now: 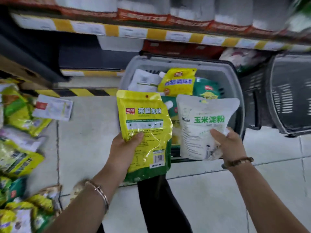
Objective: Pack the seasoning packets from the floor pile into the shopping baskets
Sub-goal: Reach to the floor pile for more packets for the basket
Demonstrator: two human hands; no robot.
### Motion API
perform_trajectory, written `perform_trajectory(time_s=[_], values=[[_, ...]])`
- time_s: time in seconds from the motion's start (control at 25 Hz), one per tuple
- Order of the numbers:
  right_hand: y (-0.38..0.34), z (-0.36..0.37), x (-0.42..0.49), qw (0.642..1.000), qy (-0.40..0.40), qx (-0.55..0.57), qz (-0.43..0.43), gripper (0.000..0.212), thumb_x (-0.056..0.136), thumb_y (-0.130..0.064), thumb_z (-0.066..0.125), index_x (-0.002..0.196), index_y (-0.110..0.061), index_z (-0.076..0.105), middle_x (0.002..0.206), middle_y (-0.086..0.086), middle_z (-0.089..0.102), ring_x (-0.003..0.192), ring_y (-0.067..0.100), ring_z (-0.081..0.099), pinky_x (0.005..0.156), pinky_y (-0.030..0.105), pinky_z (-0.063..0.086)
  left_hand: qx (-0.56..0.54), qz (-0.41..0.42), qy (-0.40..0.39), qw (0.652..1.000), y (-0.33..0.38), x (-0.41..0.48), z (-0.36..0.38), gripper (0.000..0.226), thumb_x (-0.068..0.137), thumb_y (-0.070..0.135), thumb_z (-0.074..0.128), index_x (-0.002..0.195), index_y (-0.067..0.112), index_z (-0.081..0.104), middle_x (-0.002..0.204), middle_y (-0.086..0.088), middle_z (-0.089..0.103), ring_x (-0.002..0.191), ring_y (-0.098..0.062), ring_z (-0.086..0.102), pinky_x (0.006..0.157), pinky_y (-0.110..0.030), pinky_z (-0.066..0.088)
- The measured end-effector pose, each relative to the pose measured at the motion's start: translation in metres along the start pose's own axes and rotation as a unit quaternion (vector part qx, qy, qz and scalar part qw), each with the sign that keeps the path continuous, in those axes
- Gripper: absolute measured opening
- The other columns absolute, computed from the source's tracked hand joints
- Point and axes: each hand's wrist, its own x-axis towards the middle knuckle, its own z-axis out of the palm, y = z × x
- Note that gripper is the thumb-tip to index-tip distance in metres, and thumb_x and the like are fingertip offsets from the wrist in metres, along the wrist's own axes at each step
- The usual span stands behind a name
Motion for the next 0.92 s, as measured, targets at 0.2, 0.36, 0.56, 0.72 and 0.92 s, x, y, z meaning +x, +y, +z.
perform_trajectory(time_s=[0.2, 0.36, 0.56, 0.72, 0.92], values=[[0.014, -0.073, 0.080, 0.998, -0.042, 0.005, 0.049, 0.012, 0.088, -0.014, 0.060, 0.095, -0.018, 0.068, 0.098, -0.003, 0.073, 0.089, 0.015, 0.069, 0.075, 0.032, 0.052, 0.066, 0.025, 0.015, 0.997, -0.002, 0.040, 0.099, 0.011, 0.082, 0.030, 0.071, 0.090, 0.032, 0.065, 0.077, 0.025, 0.068, 0.077, 0.008, 0.062, 0.068, -0.018, 0.047], [0.032, -0.081, 0.128, 0.995, -0.044, -0.005, 0.086, 0.007, 0.088, -0.012, 0.060, 0.092, -0.015, 0.066, 0.083, -0.007, 0.072, 0.076, 0.013, 0.069, 0.062, 0.020, 0.053, 0.116, 0.037, 0.041, 0.992, -0.011, 0.074, 0.154, 0.014, 0.084, 0.031, 0.069, 0.096, 0.028, 0.063, 0.083, 0.022, 0.064, 0.084, -0.005, 0.064, 0.069, -0.018, 0.043], [0.053, -0.059, 0.157, 0.957, 0.079, -0.266, 0.083, 0.024, 0.089, -0.024, 0.056, 0.105, -0.005, 0.058, 0.087, 0.003, 0.055, 0.082, 0.023, 0.053, 0.063, 0.023, 0.038, 0.223, 0.094, 0.084, 0.967, -0.025, 0.085, 0.170, 0.022, 0.087, 0.029, 0.066, 0.107, 0.024, 0.057, 0.083, 0.028, 0.051, 0.089, -0.008, 0.054, 0.080, -0.022, 0.038], [0.055, -0.042, 0.158, 0.958, 0.126, -0.243, 0.087, 0.035, 0.088, -0.015, 0.055, 0.120, -0.008, 0.043, 0.117, 0.013, 0.057, 0.097, 0.030, 0.057, 0.071, 0.031, 0.043, 0.240, 0.111, 0.095, 0.960, -0.023, 0.082, 0.173, 0.025, 0.086, 0.025, 0.067, 0.109, 0.023, 0.057, 0.080, 0.030, 0.050, 0.074, 0.005, 0.051, 0.062, -0.003, 0.035], [0.055, -0.032, 0.140, 0.935, 0.130, -0.303, -0.128, 0.070, 0.086, -0.005, 0.057, 0.146, -0.017, 0.024, 0.150, 0.010, 0.023, 0.134, 0.026, 0.032, 0.104, 0.032, 0.033, 0.222, 0.148, 0.081, 0.960, -0.010, 0.076, 0.178, 0.033, 0.082, 0.022, 0.072, 0.107, 0.017, 0.052, 0.082, 0.024, 0.056, 0.065, 0.019, 0.054, 0.057, -0.003, 0.039]])
